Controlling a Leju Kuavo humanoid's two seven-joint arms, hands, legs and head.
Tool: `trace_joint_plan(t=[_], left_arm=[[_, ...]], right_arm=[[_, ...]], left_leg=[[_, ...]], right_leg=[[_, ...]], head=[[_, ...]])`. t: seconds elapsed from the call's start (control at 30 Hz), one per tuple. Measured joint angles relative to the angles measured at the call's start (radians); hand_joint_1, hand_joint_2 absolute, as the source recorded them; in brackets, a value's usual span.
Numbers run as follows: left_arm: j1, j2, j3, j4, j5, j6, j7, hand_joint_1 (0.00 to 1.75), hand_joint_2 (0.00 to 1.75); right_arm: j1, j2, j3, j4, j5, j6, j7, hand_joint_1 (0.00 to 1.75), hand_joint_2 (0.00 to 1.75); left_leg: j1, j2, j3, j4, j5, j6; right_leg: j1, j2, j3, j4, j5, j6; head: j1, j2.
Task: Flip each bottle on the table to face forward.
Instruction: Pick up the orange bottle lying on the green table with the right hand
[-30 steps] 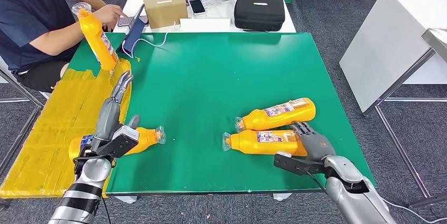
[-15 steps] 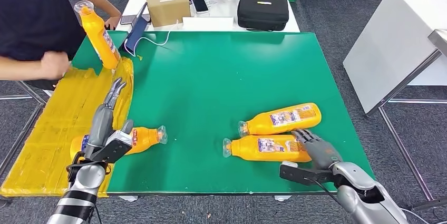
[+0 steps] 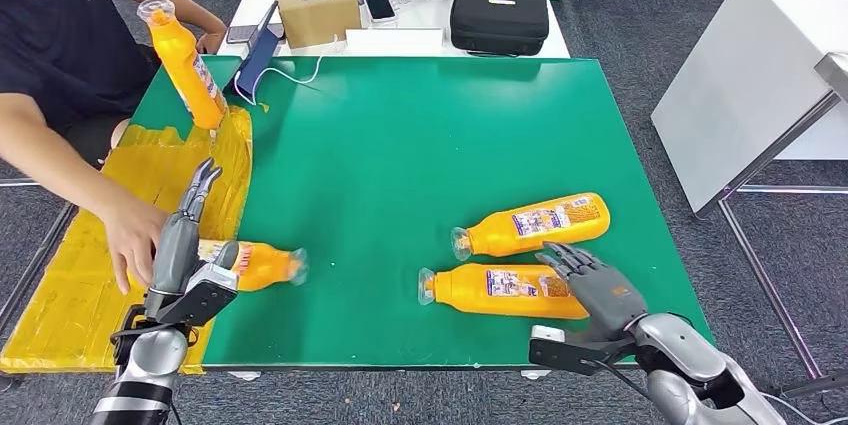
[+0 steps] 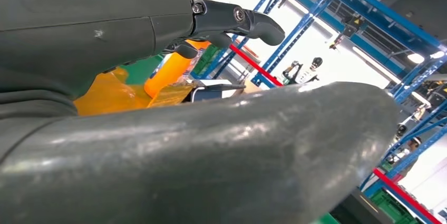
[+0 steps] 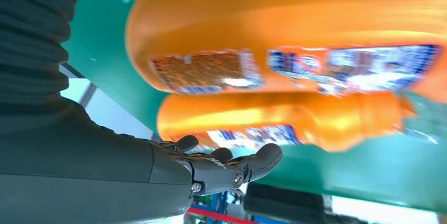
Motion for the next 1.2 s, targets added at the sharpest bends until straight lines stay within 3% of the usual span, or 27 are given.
trace_joint_plan(t=[0.4, 0.63, 0.8, 1.2], left_arm=[[-0.001, -0.01, 0.001, -0.011, -0.013, -0.019, 0.0, 0.0, 0.0], [-0.023, -0.012, -0.006, -0.006, -0.013, -0.026, 0.004, 0.0, 0.0], [-0.049, -0.013, -0.015, 0.016, -0.007, -0.024, 0.013, 0.0, 0.0], [-0.059, -0.008, -0.026, 0.047, 0.003, -0.006, 0.021, 0.0, 0.0]], right_arm=[[-0.096, 0.161, 0.068, 0.13, 0.098, -0.036, 0.033, 0.0, 1.75], [-0.133, 0.21, 0.107, 0.258, 0.104, -0.029, 0.056, 0.0, 1.75], [-0.162, 0.203, 0.125, 0.313, 0.095, 0.021, 0.086, 0.0, 1.75], [-0.149, 0.092, 0.133, 0.271, 0.026, 0.061, 0.12, 0.0, 1.75]], left_leg=[[0.0, 0.0, -0.002, 0.0, 0.001, -0.001], [0.0, 0.0, -0.003, 0.0, 0.001, -0.001], [0.0, 0.0, -0.002, 0.0, 0.001, -0.001], [-0.002, -0.003, 0.001, 0.0, 0.002, 0.001]], right_leg=[[0.0, -0.001, -0.002, 0.0, 0.0, 0.0], [0.0, -0.001, -0.003, 0.0, 0.0, 0.0], [0.0, -0.002, -0.004, 0.0, 0.0, 0.0], [-0.002, -0.005, 0.001, 0.0, 0.0, 0.001]], head=[[0.0, 0.0], [0.0, 0.0], [0.0, 0.0], [0.0, 0.0]])
